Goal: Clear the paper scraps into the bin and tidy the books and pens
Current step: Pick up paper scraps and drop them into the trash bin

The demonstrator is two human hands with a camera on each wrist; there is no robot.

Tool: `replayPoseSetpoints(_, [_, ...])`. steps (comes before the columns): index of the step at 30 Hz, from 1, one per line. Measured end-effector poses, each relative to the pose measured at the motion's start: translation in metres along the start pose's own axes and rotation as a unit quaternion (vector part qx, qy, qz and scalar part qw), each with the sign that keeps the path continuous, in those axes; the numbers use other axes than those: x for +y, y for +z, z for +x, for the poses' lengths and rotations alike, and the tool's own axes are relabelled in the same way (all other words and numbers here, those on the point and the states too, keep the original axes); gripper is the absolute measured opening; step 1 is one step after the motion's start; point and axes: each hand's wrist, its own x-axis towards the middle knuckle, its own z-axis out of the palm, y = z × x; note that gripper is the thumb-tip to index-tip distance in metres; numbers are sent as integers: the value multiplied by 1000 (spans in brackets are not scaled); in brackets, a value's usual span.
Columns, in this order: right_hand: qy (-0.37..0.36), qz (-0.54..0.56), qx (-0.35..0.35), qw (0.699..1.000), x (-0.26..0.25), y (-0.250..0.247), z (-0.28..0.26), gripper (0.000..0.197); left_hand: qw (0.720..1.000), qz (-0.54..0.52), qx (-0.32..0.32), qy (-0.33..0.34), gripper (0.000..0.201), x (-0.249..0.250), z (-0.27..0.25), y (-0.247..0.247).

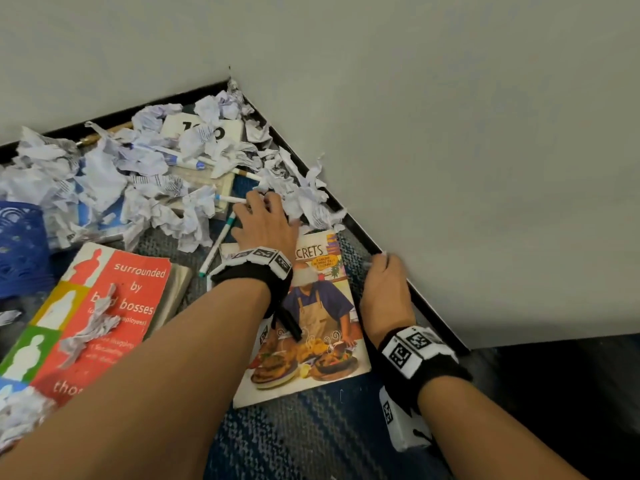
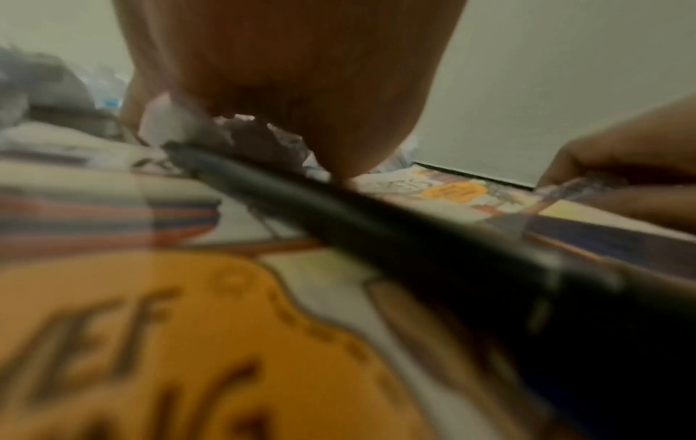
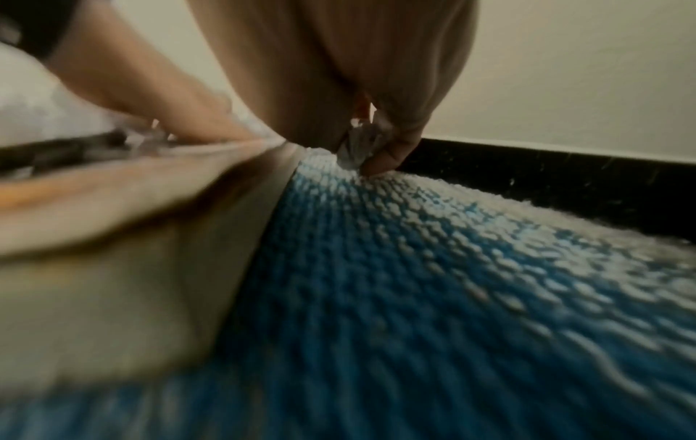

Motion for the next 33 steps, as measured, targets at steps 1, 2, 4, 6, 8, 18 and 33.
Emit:
replayPoseSetpoints(1, [-9,24,26,999,-3,-6,5,36,1000,-5,-3,0,57,-4,5,2])
replayPoseSetpoints(2, [-26,49,60,997,-9,-12,11,37,1000,3,-5,5,51,-9,9,2])
replayPoseSetpoints(4, [-74,62,111,989,-28,-28,24,29,997,49,-20,53,40,-18,18,1])
replayPoseSetpoints(6, [-104,42,130,985,-52,-42,41,17,990,81,-48,107,34,-28,22,1])
replayPoseSetpoints(8, [-124,6,130,984,-77,-51,62,28,987,61,-70,131,44,-39,20,-7])
replayPoseSetpoints(18, [-208,-48,-53,976,-121,7,119,76,997,72,6,-40,55,-115,12,-81])
replayPoseSetpoints(33, [-180,96,50,978,-98,-13,108,31,981,154,-115,38,57,-108,11,-40])
